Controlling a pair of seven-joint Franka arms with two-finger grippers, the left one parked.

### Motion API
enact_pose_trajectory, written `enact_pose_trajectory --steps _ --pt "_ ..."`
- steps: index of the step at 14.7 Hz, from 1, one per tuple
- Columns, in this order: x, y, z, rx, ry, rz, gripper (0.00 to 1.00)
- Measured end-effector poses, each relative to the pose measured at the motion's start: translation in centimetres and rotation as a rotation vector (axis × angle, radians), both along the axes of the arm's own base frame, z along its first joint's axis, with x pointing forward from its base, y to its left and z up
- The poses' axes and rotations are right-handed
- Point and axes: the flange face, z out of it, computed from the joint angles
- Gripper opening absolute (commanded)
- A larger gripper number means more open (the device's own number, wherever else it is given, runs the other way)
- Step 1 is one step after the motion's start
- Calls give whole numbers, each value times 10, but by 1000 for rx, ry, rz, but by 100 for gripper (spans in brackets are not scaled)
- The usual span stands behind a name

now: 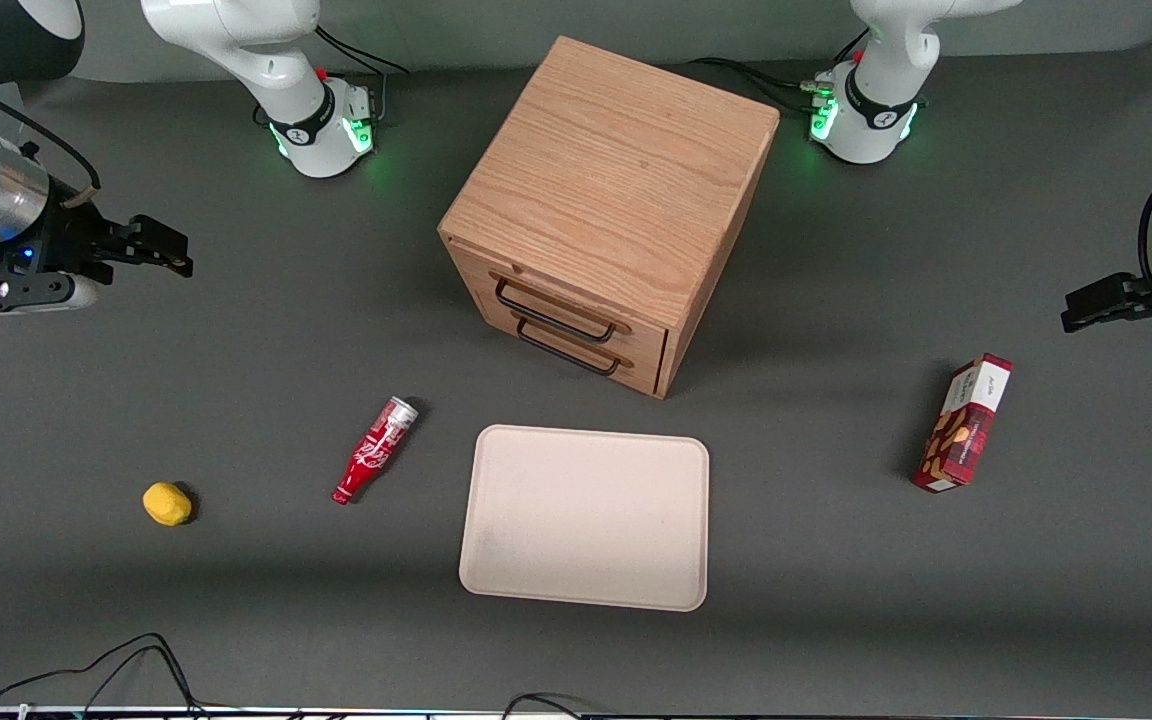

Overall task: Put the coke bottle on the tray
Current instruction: 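Move the right gripper down over the red Coca-Cola bottle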

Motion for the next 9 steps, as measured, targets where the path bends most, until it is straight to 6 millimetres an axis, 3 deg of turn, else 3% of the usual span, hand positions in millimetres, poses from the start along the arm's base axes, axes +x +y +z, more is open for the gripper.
enact_pose_trajectory --steps 5,7,9 --pt "19 1 -7 -5 12 -42 100" --pt "35 5 -38 -18 64 -103 100" --pt "55 19 -80 -37 111 -173 100"
